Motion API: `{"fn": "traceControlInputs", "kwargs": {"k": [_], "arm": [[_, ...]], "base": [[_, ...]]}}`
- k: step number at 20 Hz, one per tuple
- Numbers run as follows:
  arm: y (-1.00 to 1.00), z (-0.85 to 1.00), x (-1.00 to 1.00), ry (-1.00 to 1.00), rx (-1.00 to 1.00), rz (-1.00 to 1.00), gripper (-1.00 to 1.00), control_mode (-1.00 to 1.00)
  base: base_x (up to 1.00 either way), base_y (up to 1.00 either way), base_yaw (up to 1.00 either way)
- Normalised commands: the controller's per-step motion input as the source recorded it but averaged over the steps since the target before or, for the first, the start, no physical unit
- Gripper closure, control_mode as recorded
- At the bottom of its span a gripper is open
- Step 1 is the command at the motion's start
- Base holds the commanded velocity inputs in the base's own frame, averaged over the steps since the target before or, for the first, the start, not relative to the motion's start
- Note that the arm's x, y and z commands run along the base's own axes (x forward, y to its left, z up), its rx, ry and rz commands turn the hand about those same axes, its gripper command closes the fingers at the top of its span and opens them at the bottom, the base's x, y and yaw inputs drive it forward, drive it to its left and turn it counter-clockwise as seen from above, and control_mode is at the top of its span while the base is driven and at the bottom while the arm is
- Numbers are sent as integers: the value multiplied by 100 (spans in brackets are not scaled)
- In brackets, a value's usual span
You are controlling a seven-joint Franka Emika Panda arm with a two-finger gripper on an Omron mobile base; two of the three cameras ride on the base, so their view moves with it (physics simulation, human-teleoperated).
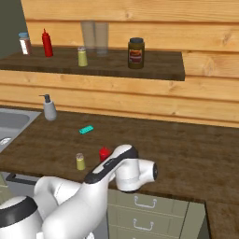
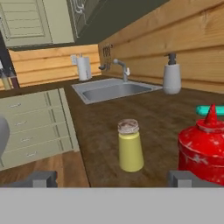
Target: Put the shaker and condiment bottle from the counter next to their counterparts in the cabinet.
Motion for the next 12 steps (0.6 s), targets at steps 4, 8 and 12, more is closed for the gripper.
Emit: {"fn": "traceControlInputs", "kwargs": {"k": [4,8,12], "arm": [[-22,-1,18,0,6,0,-100,-100],[-18,-4,22,0,1,0,-100,-100],[0,0,20,0,0,-3,-100,-100]], "base": [[0,0,0],[0,0,0],[0,0,0]]}}
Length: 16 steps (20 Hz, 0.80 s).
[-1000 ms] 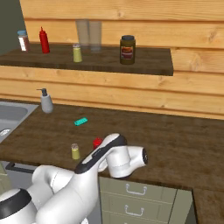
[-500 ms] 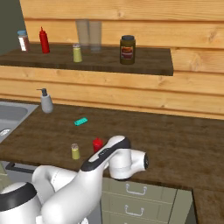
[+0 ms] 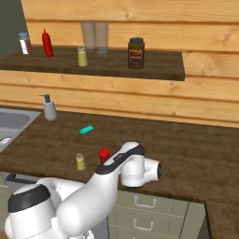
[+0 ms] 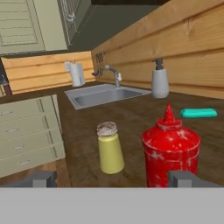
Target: Put the shaker and condiment bottle from the counter next to their counterparts in the cabinet.
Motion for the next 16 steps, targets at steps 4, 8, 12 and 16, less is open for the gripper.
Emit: {"fn": "traceControlInputs", "kwargs": {"k": [4,8,12,16], "arm": [[0,0,25,0,0,-2,-100,-100],[0,0,13,0,0,-1,-100,-100],[1,-3,9,0,0,0,-100,-100],[2,-7,17,0,0,0,-100,-100]], "base": [[0,0,0],[0,0,0],[0,0,0],[0,0,0]]}}
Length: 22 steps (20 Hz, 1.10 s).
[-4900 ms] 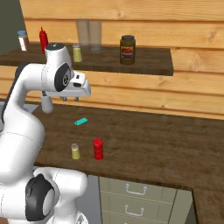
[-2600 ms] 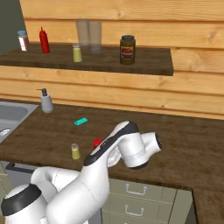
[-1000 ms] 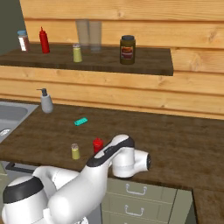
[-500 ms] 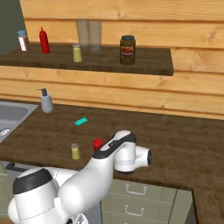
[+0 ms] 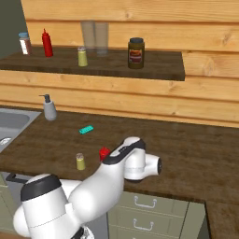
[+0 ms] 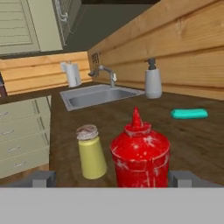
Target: Put the shaker and condiment bottle from the counter next to their counterparts in the cabinet.
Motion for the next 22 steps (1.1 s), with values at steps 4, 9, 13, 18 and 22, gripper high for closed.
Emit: {"fn": "traceControlInputs", "kwargs": {"k": [4,9,13,18,22], "arm": [[2,-9,19,0,0,0,-100,-100],[0,-8,15,0,0,0,-100,-100],[3,-13,9,0,2,0,-100,-100],[9,-18,8,5,7,0,-100,-100],[12,-20,10,7,8,0,-100,-100]], "base": [[0,0,0],[0,0,0],[0,0,0],[0,0,0],[0,0,0]]}}
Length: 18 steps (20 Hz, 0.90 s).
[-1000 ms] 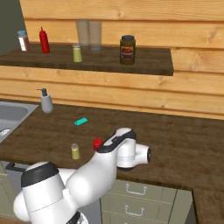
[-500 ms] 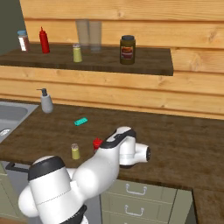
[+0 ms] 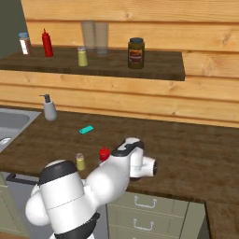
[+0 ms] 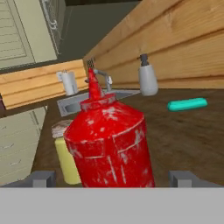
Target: Put the shaker and condiment bottle from the counter next to their counterparts in the cabinet.
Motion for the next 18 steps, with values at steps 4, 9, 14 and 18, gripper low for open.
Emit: {"fn": "traceControlInputs", "kwargs": {"k": [4,9,14,18], "arm": [[31,-21,11,13,1,0,100,-100],[12,-3,13,5,-1,1,100,-100],[1,93,0,-11,-18,-27,100,-100],[22,91,1,0,-6,-14,100,-100]], "base": [[0,0,0],[0,0,0],[0,0,0],[0,0,0]]}}
